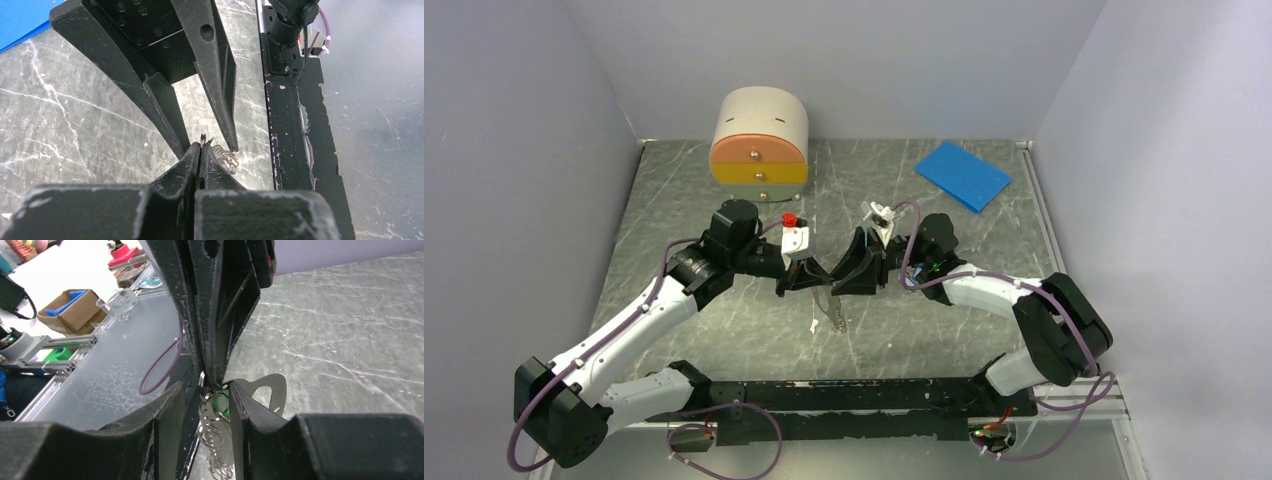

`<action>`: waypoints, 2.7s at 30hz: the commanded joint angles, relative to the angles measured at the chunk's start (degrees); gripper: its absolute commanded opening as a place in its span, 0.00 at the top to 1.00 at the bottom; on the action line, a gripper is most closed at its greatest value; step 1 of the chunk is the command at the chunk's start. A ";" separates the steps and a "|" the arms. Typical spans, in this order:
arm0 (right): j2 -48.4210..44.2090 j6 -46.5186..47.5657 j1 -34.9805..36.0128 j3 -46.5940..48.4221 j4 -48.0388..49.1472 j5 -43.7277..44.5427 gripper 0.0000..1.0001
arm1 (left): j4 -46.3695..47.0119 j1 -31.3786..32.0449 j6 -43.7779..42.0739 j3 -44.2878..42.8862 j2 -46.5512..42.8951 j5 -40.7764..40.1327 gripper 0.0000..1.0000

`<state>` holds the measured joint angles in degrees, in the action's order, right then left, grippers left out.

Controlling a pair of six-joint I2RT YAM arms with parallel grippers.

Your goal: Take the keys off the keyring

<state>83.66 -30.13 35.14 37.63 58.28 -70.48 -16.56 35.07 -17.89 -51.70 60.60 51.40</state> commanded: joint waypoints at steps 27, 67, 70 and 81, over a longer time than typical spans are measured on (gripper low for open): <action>-6.74 29.10 0.29 1.96 -34.94 6.54 0.95 | 12.88 0.33 4.84 3.23 6.56 -3.71 0.97; -3.41 48.74 3.86 17.70 -70.69 34.85 1.00 | 54.85 0.31 21.98 32.52 -0.67 -23.72 0.76; -3.54 49.76 3.97 20.57 -75.03 35.32 1.00 | 55.64 0.35 22.61 32.73 -0.28 -23.84 0.70; -4.26 49.58 5.71 25.91 -86.12 35.60 1.00 | 56.16 0.38 24.16 32.60 0.57 -23.74 0.53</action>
<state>80.71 18.02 39.86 59.51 -22.59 -34.96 37.08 35.35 5.26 -18.96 61.34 27.44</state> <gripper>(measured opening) 0.050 0.465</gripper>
